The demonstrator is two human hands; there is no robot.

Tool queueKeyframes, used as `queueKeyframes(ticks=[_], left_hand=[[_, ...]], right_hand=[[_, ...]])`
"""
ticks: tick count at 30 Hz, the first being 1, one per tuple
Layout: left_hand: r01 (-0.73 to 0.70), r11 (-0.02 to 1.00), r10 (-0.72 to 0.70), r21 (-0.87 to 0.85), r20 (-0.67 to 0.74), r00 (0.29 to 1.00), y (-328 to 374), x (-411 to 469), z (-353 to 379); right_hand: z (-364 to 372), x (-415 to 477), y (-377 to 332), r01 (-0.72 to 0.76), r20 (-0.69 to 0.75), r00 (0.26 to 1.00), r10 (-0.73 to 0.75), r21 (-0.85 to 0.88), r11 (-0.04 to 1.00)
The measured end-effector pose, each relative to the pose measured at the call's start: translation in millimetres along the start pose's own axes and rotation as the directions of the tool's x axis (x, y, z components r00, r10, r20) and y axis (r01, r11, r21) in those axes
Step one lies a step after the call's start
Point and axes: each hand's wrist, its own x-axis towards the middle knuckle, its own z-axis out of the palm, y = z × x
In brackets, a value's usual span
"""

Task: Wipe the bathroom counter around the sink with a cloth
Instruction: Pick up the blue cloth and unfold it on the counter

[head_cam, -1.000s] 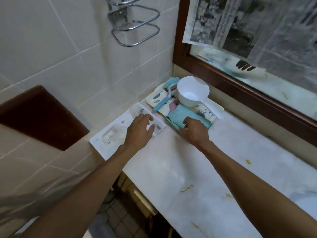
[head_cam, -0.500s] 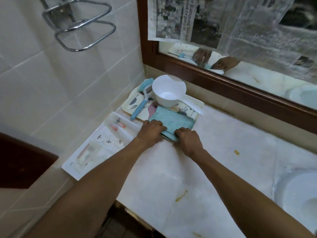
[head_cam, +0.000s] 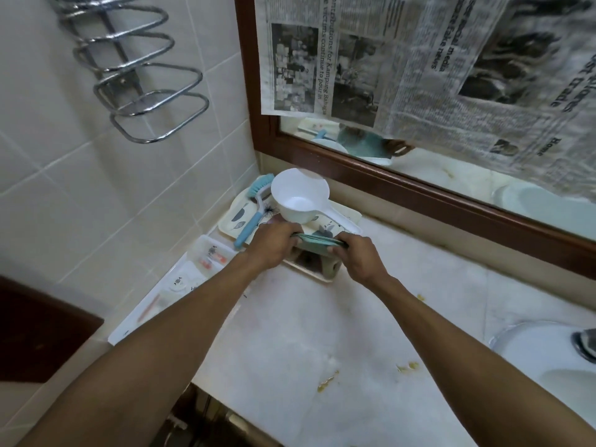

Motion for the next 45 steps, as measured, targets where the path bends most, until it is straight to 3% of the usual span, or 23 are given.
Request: queueKeyframes(ticks=[4, 12, 17, 22, 28, 31, 38, 40, 45], left_hand=[[-0.058, 0.995, 0.05, -0.081, -0.098, 0.994, 40, -4, -26], [-0.084, 0.986, 0.103, -0.145, 0.13, 0.986, 110, 4, -20], [-0.124, 0.972, 0.155, -0.199, 0.147, 0.977, 171, 29, 14], [-0.188, 0.972, 0.197, -0.139, 0.053, 0.979, 232, 66, 46], [-0.234, 0.972, 0.229, -0.036, -0.104, 0.968, 255, 95, 84], [-0.229, 0.973, 0.226, -0.035, -0.06, 0.972, 242, 77, 118], [-0.035, 0.989, 0.065, -0.144, 0.208, 0.976, 194, 22, 188], [-0.023, 0.99, 0.052, -0.139, 0.204, 0.978, 193, 25, 188], [0.031, 0.985, -0.029, -0.171, 0.017, 0.999, 221, 40, 197]], right_hand=[[-45, -12, -7, -0.02, -0.089, 0.995, 0.032, 0.136, 0.991], [-127, -54, 40, -0.104, 0.038, 0.994, 0.098, 0.201, 0.974], [-164, -75, 102, -0.17, -0.057, 0.98, 0.19, 0.253, 0.953], [-199, -84, 152, -0.223, -0.235, 0.939, 0.25, 0.135, 0.965], [-215, -79, 188, -0.175, -0.366, 0.918, 0.149, -0.039, 0.984], [-191, -95, 210, -0.135, -0.29, 0.952, 0.1, -0.104, 0.985], [-122, -134, 254, -0.233, 0.041, 0.97, 0.238, -0.098, 0.968], [-119, -136, 259, -0.242, 0.079, 0.966, 0.246, -0.059, 0.968], [-131, -140, 273, -0.195, 0.017, 0.981, 0.195, -0.016, 0.981]])
